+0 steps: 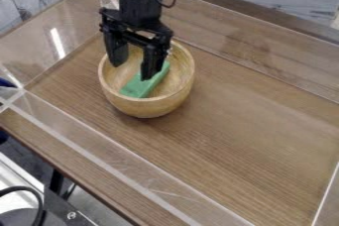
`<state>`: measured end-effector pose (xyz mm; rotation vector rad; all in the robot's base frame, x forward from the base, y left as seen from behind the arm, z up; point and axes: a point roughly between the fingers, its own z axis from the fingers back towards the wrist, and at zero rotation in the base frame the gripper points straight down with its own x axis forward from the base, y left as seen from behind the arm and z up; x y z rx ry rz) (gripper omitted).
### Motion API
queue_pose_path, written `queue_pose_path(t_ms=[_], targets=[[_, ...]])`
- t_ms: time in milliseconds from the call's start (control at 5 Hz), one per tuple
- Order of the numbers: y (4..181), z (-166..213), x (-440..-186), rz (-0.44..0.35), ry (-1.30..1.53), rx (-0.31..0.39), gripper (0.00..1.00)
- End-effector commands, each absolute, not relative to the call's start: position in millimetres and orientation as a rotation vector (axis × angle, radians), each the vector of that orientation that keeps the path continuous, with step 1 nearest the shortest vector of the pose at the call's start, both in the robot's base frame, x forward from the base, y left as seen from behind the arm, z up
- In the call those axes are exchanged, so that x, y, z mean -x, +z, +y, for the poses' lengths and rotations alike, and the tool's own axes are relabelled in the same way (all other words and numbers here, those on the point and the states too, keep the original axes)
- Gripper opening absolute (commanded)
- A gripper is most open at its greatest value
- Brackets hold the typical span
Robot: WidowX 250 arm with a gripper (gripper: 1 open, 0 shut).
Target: Remove the green block from inside the brown bowl and put it on the table
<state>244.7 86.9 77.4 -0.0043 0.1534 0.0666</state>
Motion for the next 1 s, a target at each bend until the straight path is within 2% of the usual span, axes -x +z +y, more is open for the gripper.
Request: queue_pose_path(t_ms=[0, 200, 800], targets=[[79.2, 93.7, -252.6, 0.115, 0.068, -0.003, 1.00], [74.9, 95.8, -254.7, 0.112, 0.071, 0.004, 1.00], [78.5, 96.7, -260.0, 0.091, 0.072, 0.025, 1.00]])
